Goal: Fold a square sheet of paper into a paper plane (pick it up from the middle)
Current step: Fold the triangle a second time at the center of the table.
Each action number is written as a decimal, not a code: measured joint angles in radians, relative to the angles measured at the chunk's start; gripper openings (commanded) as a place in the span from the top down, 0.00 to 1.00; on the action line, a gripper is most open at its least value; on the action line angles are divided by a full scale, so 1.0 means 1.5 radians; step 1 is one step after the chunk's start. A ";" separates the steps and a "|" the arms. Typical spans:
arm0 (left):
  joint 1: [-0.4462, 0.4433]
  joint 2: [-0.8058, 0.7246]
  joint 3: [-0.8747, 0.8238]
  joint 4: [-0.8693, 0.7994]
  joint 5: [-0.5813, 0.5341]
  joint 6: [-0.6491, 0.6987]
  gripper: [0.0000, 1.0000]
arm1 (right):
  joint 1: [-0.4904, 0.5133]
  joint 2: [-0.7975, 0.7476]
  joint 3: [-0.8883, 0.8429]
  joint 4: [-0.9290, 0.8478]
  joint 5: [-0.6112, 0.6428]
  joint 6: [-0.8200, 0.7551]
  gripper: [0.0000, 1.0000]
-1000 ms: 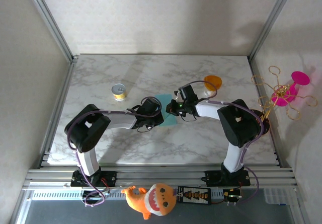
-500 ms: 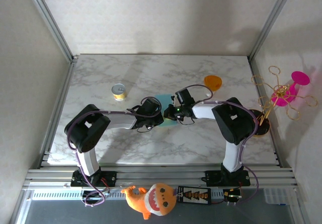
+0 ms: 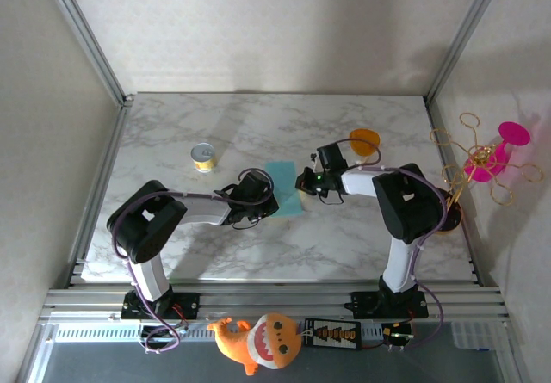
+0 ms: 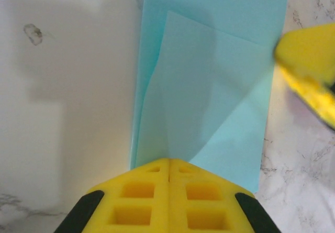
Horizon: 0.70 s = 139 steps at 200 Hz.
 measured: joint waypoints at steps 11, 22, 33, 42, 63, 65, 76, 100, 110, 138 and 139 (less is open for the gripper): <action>0.000 -0.001 0.000 -0.001 0.000 0.000 1.00 | -0.011 0.000 0.009 -0.006 0.031 -0.005 0.99; 0.000 -0.001 0.000 -0.001 0.000 0.000 1.00 | -0.019 -0.001 0.014 -0.007 0.055 -0.009 0.98; 0.000 -0.001 0.001 -0.001 0.000 0.000 1.00 | -0.023 -0.008 0.012 -0.009 0.073 -0.012 0.98; 0.000 -0.001 0.002 -0.004 0.000 0.001 1.00 | -0.022 -0.018 0.007 -0.008 0.080 -0.014 0.98; 0.000 -0.001 0.007 -0.012 0.000 0.002 1.00 | -0.004 -0.063 -0.010 -0.008 0.081 -0.019 0.97; 0.000 -0.001 0.007 -0.012 0.000 0.003 1.00 | -0.001 -0.067 -0.011 -0.008 0.079 -0.020 0.97; 0.000 -0.001 0.010 -0.018 0.000 0.003 1.00 | 0.016 -0.081 -0.011 -0.004 0.070 -0.023 0.98; 0.000 -0.001 0.014 -0.026 0.000 0.005 1.00 | 0.056 -0.077 -0.011 0.004 0.037 -0.027 0.98; 0.000 -0.001 0.014 -0.027 0.001 0.006 1.00 | 0.070 -0.068 -0.011 0.004 0.025 -0.028 0.98; 0.000 -0.001 0.016 -0.028 0.003 0.008 1.00 | 0.089 -0.032 -0.010 0.002 0.003 -0.029 0.98; 0.000 -0.001 0.016 -0.029 0.003 0.009 1.00 | 0.089 -0.031 -0.010 0.002 0.003 -0.029 0.98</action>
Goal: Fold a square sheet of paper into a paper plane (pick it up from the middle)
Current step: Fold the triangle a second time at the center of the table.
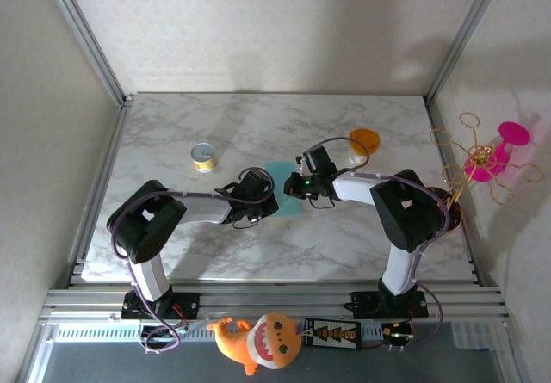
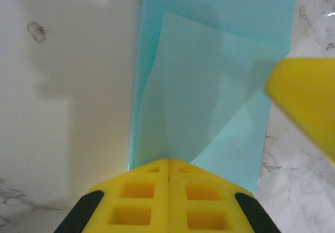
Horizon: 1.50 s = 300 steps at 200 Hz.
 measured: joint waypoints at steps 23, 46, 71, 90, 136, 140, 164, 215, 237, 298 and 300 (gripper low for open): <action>0.000 -0.001 0.006 -0.012 0.002 0.009 0.98 | 0.000 0.019 0.002 -0.006 0.001 0.000 0.99; 0.000 -0.008 0.008 -0.028 0.006 0.018 0.90 | 0.000 0.026 0.012 -0.017 0.007 -0.001 0.99; 0.000 -0.013 0.009 -0.020 0.022 0.018 0.88 | 0.000 0.029 0.017 -0.023 0.010 -0.001 0.99; 0.002 -0.012 0.010 -0.016 0.029 0.019 0.88 | 0.000 0.031 0.020 -0.025 0.010 -0.001 0.99; 0.003 0.016 0.044 -0.014 0.047 0.023 0.91 | 0.000 0.034 0.026 -0.035 0.010 -0.001 0.99; 0.003 0.018 0.047 -0.014 0.048 0.025 0.91 | 0.000 0.034 0.026 -0.035 0.011 -0.001 0.99; 0.003 0.025 0.059 -0.018 0.054 0.037 0.93 | 0.000 0.035 0.028 -0.038 0.011 -0.001 0.99; 0.004 0.053 0.070 -0.020 0.057 0.053 0.95 | 0.000 0.035 0.030 -0.040 0.013 -0.001 0.99; 0.006 0.053 0.069 -0.017 0.059 0.054 0.96 | 0.000 0.035 0.030 -0.042 0.014 -0.001 0.99; 0.007 0.010 -0.010 0.038 0.061 0.051 0.96 | 0.002 0.035 0.035 -0.053 0.021 -0.001 1.00; 0.007 0.009 -0.013 0.038 0.061 0.050 0.96 | 0.002 0.035 0.035 -0.053 0.021 -0.001 1.00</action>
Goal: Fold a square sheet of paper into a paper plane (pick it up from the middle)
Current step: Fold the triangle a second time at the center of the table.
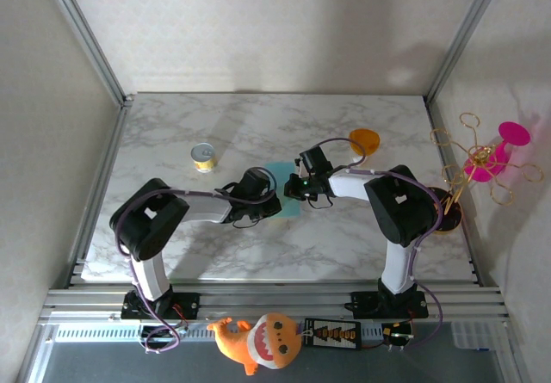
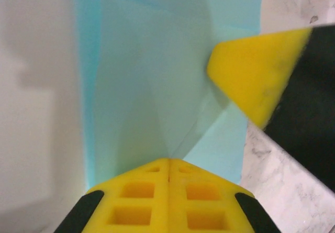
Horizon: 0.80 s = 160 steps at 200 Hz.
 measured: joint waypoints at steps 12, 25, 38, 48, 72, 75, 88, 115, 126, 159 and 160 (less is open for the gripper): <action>0.000 -0.011 -0.020 0.013 0.002 -0.004 0.96 | 0.000 0.000 0.001 -0.002 0.001 -0.002 0.99; 0.000 -0.019 -0.038 0.029 0.005 -0.009 0.96 | 0.000 0.000 0.002 -0.005 0.001 -0.002 1.00; 0.001 -0.026 -0.052 0.043 0.008 -0.014 0.96 | 0.000 0.001 0.003 -0.006 0.001 -0.003 1.00; 0.001 -0.031 -0.061 0.049 0.009 -0.017 0.96 | 0.000 0.001 0.004 -0.007 0.002 -0.004 1.00; 0.001 -0.051 -0.074 0.037 0.012 -0.021 0.95 | 0.001 0.001 0.004 -0.007 0.002 -0.004 1.00; 0.001 -0.053 -0.074 0.032 0.012 -0.021 0.95 | 0.001 0.001 0.004 -0.007 0.002 -0.004 0.99; 0.001 -0.063 -0.073 0.008 0.015 -0.021 0.94 | 0.001 0.001 0.004 -0.007 0.002 -0.004 0.99; 0.003 -0.074 -0.048 -0.048 0.014 -0.015 0.93 | 0.001 0.001 0.004 -0.007 0.002 -0.004 1.00; 0.006 -0.074 -0.027 -0.059 0.014 -0.011 0.93 | 0.001 0.001 0.004 -0.007 0.002 -0.004 1.00; 0.019 -0.058 0.038 -0.068 0.003 -0.008 0.95 | 0.001 0.001 0.005 -0.008 0.002 -0.004 1.00; 0.019 -0.057 0.039 -0.068 0.003 -0.007 0.95 | 0.001 0.001 0.005 -0.008 0.002 -0.004 0.99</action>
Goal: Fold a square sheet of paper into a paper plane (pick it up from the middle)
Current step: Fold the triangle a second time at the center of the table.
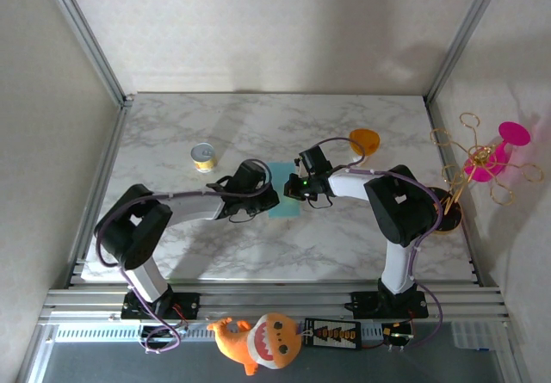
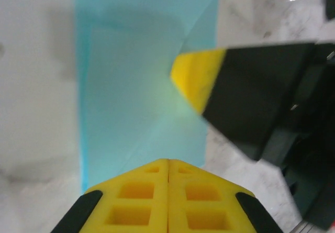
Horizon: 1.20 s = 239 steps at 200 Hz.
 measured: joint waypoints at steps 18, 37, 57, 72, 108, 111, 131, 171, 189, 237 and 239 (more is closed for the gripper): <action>0.002 0.032 0.027 0.000 -0.004 0.004 0.96 | 0.000 0.000 0.000 -0.001 0.000 0.000 0.99; 0.003 0.061 0.033 -0.001 -0.004 0.007 0.96 | 0.000 0.000 0.001 -0.002 0.000 0.000 1.00; 0.003 0.083 0.033 -0.012 -0.003 0.010 0.97 | 0.000 0.000 0.001 -0.003 0.000 0.000 0.99; 0.003 0.085 0.033 -0.011 0.000 0.014 0.97 | 0.000 0.000 0.002 -0.003 0.000 0.000 0.99; 0.001 0.084 0.027 -0.009 0.001 0.045 0.97 | 0.000 0.002 0.005 -0.009 0.002 0.000 0.99; 0.001 0.084 0.027 -0.010 0.001 0.049 0.97 | 0.000 0.003 0.006 -0.009 0.003 0.000 0.99; -0.002 0.072 0.016 -0.016 -0.004 0.075 0.97 | 0.000 0.004 0.008 -0.012 0.004 0.000 1.00; -0.007 0.009 -0.018 -0.099 -0.007 0.115 0.96 | 0.000 0.004 0.008 -0.012 0.004 0.001 1.00; -0.007 -0.031 -0.025 -0.131 -0.006 0.116 0.95 | 0.000 0.004 0.008 -0.012 0.004 0.000 1.00; -0.007 -0.053 -0.007 -0.074 -0.010 0.086 0.97 | 0.000 0.004 0.010 -0.014 0.005 0.000 1.00; -0.007 -0.048 -0.005 -0.072 -0.010 0.084 0.97 | 0.000 0.004 0.010 -0.014 0.005 0.001 1.00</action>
